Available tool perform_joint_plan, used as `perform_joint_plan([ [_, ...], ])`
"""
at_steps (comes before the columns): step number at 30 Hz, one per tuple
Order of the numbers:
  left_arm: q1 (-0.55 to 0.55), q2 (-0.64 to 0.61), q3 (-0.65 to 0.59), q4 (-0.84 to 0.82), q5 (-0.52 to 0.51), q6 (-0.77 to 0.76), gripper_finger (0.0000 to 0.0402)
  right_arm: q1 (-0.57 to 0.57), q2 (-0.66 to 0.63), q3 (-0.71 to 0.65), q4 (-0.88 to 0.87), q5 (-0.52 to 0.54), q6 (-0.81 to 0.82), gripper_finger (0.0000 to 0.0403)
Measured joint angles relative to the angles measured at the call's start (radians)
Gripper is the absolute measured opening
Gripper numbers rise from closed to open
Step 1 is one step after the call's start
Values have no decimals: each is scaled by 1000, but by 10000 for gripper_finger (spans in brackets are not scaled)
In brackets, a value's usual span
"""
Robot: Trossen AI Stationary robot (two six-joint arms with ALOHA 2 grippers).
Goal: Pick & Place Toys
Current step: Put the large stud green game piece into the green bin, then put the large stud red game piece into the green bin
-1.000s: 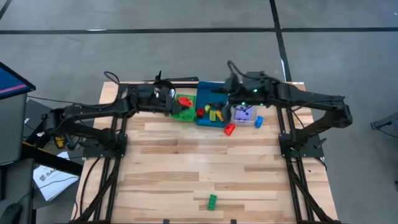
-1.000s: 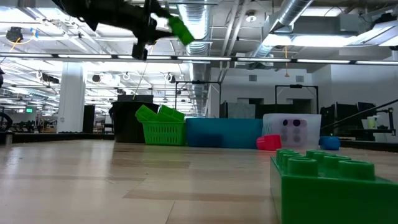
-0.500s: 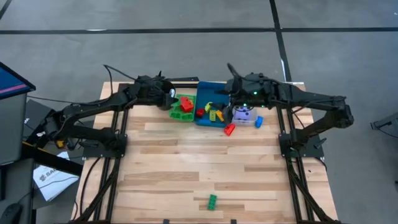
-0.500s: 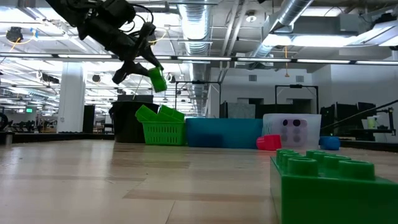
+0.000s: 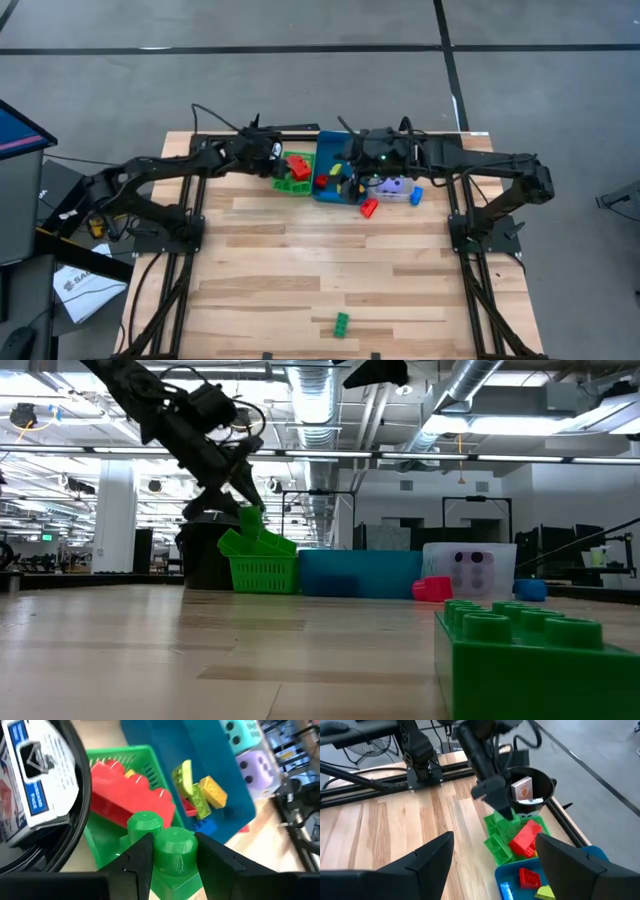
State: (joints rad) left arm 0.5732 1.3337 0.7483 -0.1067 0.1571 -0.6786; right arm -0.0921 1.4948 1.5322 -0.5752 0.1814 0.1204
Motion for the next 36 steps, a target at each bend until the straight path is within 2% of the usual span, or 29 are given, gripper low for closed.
perform_joint_plan([
  [10, 0, 34, 0, 4, -18, 2, 155, -3, -10, 0, 2, 0, 3, 276],
  [19, 0, 30, 0, 4, -16, 2, 235, -2, -10, 0, 3, 0, 3, 276],
  [23, 0, -22, 0, 33, 47, -12, 253, 1, -33, 0, -14, 0, 3, 276],
  [27, -16, -147, 0, 54, 90, -56, 252, 26, -93, 0, -87, 5, 38, 276],
  [30, -60, -251, 0, 63, 71, -59, 244, 64, -156, 0, -188, 80, 101, 276],
  [33, -134, -328, 0, 82, 20, -59, 237, 125, -216, 0, -337, 226, 206, 276],
  [36, -224, -360, 0, 101, -70, -59, 233, 211, -261, 0, -487, 365, 383, 276],
])
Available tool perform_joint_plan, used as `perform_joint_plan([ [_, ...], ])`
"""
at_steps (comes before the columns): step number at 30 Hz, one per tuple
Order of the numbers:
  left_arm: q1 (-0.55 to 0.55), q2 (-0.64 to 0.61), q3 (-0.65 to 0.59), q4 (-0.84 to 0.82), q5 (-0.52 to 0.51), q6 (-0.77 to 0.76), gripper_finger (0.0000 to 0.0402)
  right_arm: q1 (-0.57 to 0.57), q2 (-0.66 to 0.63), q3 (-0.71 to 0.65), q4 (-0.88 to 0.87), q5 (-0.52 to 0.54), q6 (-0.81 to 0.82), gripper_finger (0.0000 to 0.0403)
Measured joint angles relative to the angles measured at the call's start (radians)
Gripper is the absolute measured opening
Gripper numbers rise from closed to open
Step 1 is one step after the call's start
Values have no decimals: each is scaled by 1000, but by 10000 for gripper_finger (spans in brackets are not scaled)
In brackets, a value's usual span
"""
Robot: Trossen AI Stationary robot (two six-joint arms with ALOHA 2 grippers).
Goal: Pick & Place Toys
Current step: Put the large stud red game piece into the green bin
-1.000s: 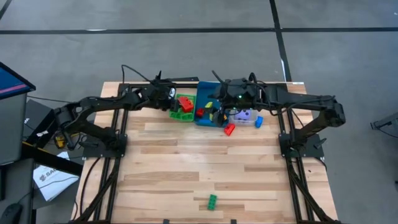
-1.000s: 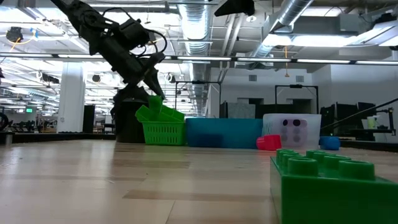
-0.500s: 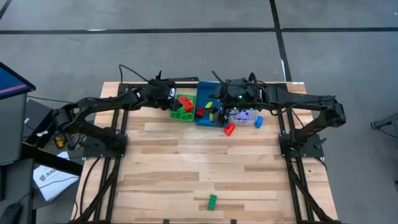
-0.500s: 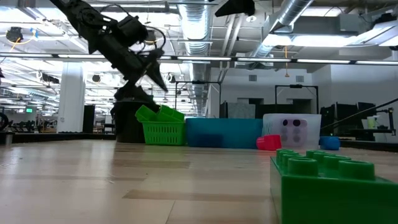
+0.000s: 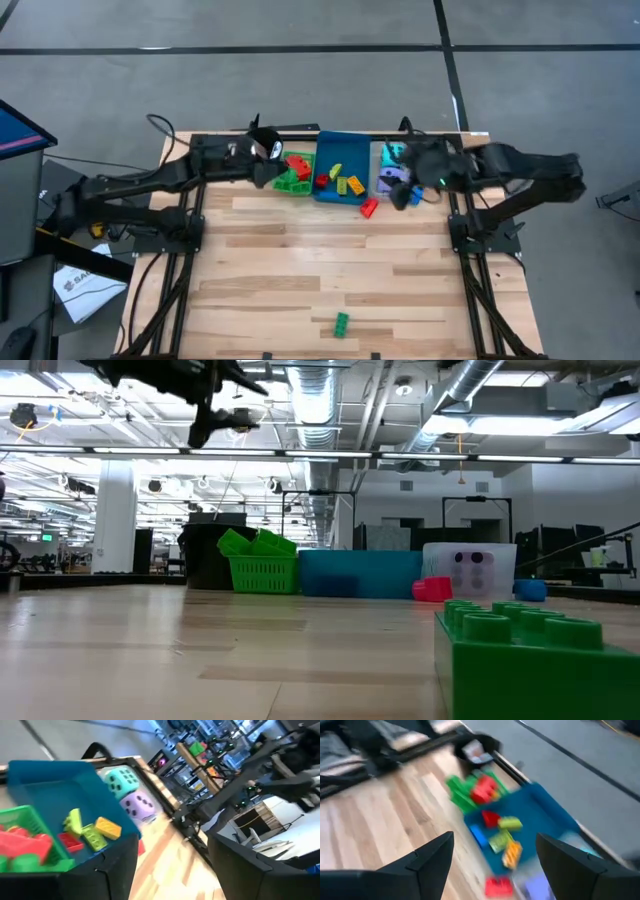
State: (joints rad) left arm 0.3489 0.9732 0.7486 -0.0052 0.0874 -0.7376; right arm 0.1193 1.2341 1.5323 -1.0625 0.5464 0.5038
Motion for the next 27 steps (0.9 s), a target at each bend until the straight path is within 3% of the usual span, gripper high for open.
perform_joint_plan([
  [5, -138, 15, 0, 44, -128, 0, 231, 199, -25, -5, -282, 219, 389, 276],
  [10, -222, 60, 0, 98, -201, -39, 231, 390, -12, -107, -509, 400, 874, 276],
  [13, -247, 86, 0, 149, -234, -75, 231, 444, -5, -227, -503, 423, 1068, 276],
  [19, -253, 103, 0, 254, -264, -135, 231, 526, 32, -467, -493, 365, 1446, 276],
  [23, -253, 85, 0, 256, -264, -135, 231, 581, 35, -548, -428, 380, 1497, 276],
  [27, -253, 76, 0, 251, -264, -135, 231, 606, 34, -591, -280, 369, 1316, 276],
])
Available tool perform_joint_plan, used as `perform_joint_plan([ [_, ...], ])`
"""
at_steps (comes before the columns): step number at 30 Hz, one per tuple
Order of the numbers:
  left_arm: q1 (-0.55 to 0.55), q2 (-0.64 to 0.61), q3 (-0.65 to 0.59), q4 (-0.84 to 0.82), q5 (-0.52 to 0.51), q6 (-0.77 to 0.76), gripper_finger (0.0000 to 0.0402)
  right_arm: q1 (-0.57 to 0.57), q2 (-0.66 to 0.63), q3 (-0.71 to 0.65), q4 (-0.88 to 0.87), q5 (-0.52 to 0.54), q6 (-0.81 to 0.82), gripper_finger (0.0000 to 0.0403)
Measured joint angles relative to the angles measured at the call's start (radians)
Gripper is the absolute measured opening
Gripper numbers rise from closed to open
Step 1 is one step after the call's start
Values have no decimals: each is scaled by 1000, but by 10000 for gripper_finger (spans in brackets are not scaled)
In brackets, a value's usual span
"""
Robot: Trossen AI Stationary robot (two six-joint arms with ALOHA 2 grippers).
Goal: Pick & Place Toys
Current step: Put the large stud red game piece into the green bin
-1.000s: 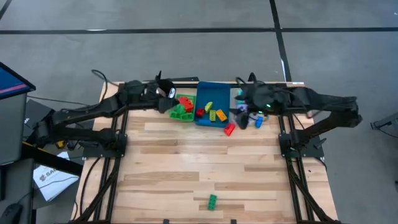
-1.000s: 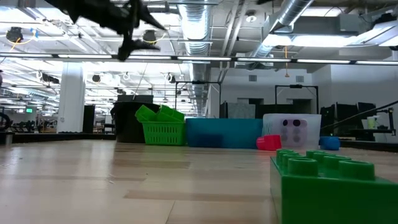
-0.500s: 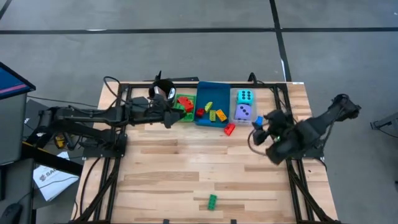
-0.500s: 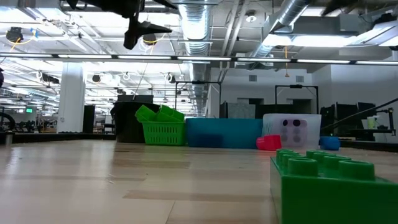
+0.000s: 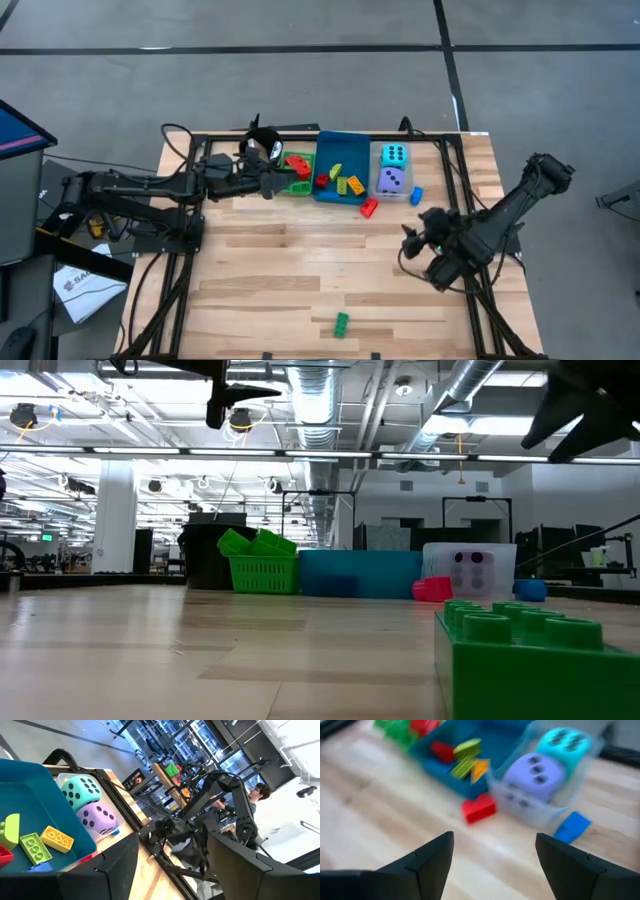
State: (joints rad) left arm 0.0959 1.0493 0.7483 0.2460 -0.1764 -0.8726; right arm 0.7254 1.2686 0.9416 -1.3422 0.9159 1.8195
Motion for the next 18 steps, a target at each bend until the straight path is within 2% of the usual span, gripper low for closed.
perform_joint_plan([
  [5, 1, -2, 0, 2, 0, 0, 231, -36, 0, -39, 230, -109, -346, 276],
  [10, 1, -2, 0, 2, 0, 0, 231, -166, 15, -118, 434, -243, -692, 276],
  [15, 1, -2, 0, 2, 1, 0, 231, -326, 23, -199, 572, -285, -823, 276],
  [18, 1, -2, 0, 2, 1, 0, 231, -421, 23, -249, 762, -348, -892, 276],
])
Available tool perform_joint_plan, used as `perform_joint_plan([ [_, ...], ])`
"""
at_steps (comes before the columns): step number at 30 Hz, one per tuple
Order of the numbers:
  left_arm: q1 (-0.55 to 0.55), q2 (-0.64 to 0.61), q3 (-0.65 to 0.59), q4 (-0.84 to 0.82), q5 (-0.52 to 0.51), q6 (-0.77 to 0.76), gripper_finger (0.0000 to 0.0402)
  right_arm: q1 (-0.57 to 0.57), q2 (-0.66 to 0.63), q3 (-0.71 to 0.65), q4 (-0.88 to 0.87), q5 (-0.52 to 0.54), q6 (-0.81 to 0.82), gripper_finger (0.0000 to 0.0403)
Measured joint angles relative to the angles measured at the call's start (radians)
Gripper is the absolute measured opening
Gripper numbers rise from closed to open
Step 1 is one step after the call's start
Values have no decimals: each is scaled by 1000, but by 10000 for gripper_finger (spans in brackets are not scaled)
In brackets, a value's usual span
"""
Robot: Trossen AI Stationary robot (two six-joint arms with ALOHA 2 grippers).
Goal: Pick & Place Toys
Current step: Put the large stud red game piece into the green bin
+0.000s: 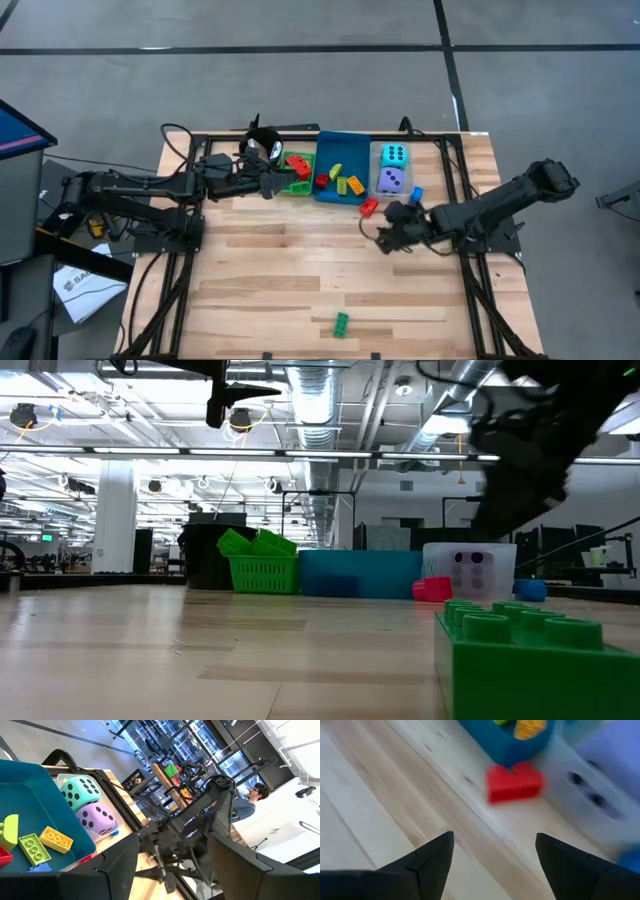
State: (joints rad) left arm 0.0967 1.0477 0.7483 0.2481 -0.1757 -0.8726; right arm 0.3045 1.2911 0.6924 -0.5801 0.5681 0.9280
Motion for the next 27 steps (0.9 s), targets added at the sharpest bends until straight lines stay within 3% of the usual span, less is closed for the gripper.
perform_joint_plan([
  [4, 0, 0, 0, 0, 0, 0, 231, -122, 8, -84, 343, -152, -117, 276],
  [6, 0, 0, 0, 0, 0, 0, 231, -182, 32, -115, 428, -204, -123, 276],
  [11, 0, 0, 0, 4, 0, 0, 231, -297, 86, -150, 497, -267, -54, 276],
  [17, 0, 0, 0, 6, 0, 0, 231, -357, 152, -153, 571, -362, -19, 276],
  [27, 0, 0, 0, 7, 1, 0, 231, -360, 203, -153, 666, -353, 116, 267],
])
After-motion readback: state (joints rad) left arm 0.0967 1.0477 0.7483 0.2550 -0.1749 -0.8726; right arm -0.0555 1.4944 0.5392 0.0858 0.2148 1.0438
